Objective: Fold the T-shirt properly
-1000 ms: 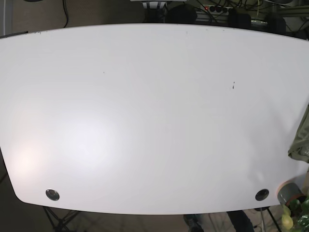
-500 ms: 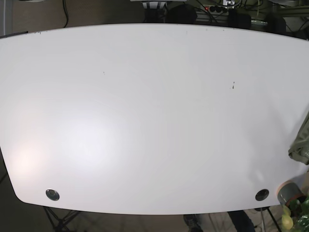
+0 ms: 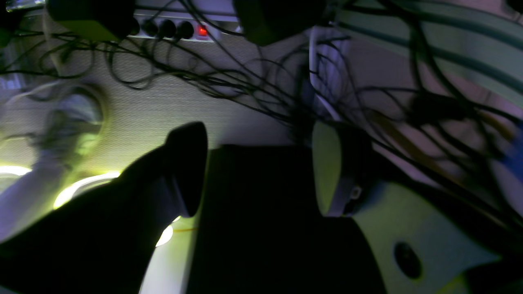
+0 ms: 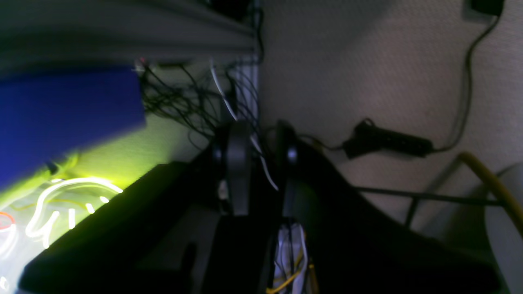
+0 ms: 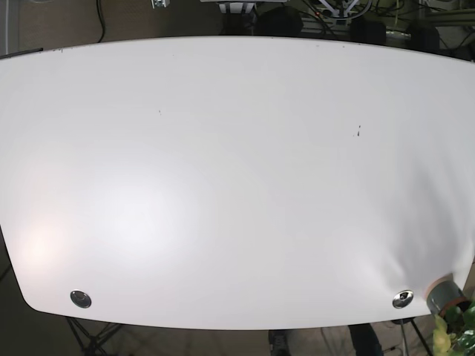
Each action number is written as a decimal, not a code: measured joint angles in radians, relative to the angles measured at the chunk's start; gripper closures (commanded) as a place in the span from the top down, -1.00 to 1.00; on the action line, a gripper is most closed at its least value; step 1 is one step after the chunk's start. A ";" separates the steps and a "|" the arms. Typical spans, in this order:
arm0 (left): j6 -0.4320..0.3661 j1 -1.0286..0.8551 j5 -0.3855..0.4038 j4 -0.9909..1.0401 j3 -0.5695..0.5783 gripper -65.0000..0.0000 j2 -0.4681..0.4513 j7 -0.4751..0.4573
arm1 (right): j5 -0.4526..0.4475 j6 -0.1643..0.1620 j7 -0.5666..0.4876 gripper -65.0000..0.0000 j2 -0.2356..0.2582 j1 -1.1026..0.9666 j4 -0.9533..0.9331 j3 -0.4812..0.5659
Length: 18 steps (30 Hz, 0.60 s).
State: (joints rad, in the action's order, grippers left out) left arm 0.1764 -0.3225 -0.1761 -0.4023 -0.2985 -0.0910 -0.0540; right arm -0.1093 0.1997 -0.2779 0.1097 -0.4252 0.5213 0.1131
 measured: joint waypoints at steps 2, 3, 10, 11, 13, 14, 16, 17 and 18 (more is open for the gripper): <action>-0.053 0.043 -0.024 0.081 -0.001 0.14 -0.003 -0.053 | -0.001 -0.001 -0.002 -0.69 0.002 0.043 -0.056 0.000; -0.068 0.058 -0.032 0.120 -0.001 0.14 -0.005 -0.065 | -0.003 -0.005 -0.002 -0.69 0.004 0.060 -0.084 -0.001; -0.074 0.179 -0.056 0.302 -0.001 0.14 0.016 -0.083 | -0.003 -0.008 0.002 -0.67 0.005 0.169 -0.216 -0.001; -0.072 0.191 -0.061 0.304 -0.001 0.14 0.023 -0.087 | -0.004 -0.009 -0.001 -0.67 0.004 0.182 -0.222 -0.001; -0.076 0.204 -0.077 0.307 -0.001 0.14 0.032 -0.095 | -0.003 -0.007 0.000 -0.67 0.004 0.198 -0.231 -0.001; -0.100 0.210 -0.083 0.306 -0.001 0.14 0.036 -0.096 | -0.003 -0.008 0.001 -0.67 0.004 0.209 -0.235 -0.001; -0.150 0.215 -0.107 0.306 -0.001 0.14 0.041 -0.096 | -0.003 -0.008 0.001 -0.67 0.005 0.220 -0.235 -0.001; -0.174 0.217 -0.122 0.306 -0.001 0.14 0.046 -0.093 | -0.004 -0.009 0.002 -0.67 0.005 0.225 -0.235 -0.001; -0.178 0.217 -0.124 0.306 -0.001 0.14 0.047 -0.093 | -0.004 -0.008 0.001 -0.67 0.006 0.228 -0.235 -0.001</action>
State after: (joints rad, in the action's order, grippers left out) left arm -0.0013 -0.1055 -0.3004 -0.0959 -0.2996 -0.0441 -0.1471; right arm -0.1131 0.1913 -0.2771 0.1154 -0.1974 0.2859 0.1123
